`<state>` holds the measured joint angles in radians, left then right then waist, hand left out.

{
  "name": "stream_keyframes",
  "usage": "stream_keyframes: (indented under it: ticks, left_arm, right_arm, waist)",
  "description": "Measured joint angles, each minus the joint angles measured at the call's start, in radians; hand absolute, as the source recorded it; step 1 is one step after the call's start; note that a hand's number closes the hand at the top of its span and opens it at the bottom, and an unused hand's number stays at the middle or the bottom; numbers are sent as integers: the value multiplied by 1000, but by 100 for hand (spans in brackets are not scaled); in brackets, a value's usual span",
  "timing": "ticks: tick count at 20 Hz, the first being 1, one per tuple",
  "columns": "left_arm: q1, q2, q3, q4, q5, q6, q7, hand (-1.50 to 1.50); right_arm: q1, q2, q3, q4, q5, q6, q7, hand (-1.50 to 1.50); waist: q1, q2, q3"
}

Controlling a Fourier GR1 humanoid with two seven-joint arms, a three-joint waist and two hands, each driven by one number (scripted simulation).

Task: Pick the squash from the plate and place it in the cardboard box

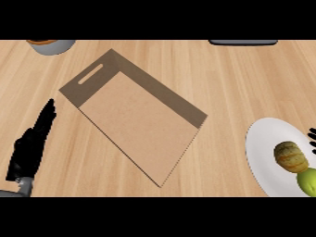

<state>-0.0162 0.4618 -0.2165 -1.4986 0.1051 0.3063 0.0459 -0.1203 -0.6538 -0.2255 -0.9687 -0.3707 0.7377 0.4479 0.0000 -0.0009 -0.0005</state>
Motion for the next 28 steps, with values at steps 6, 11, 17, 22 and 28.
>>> stream_keyframes:
  ticks: [6,11,17,22,28]
  left_arm:
    - [21,-51,36,-15,-58,-34,5,0]
    - [24,-75,74,-37,-86,-68,31,0]
    - [48,-110,98,-59,-122,-93,38,0]
    - [27,-130,121,-41,-141,-112,42,0]
    - [25,-150,125,-47,-165,-120,49,0]
  right_arm:
    - [-11,34,-20,-18,23,-14,29,-150]
    - [17,66,-29,-63,51,-28,25,-150]
    - [11,84,-46,-70,71,-31,34,-150]
    - [9,108,-46,-82,94,-46,44,-150]
    - [12,135,-37,-114,117,-59,59,-150]
  waist:
    - [0,-1,-2]
    - [-1,-4,-7]
    - [0,-4,-8]
    - [-4,-6,-14]
    - [-6,-8,-18]
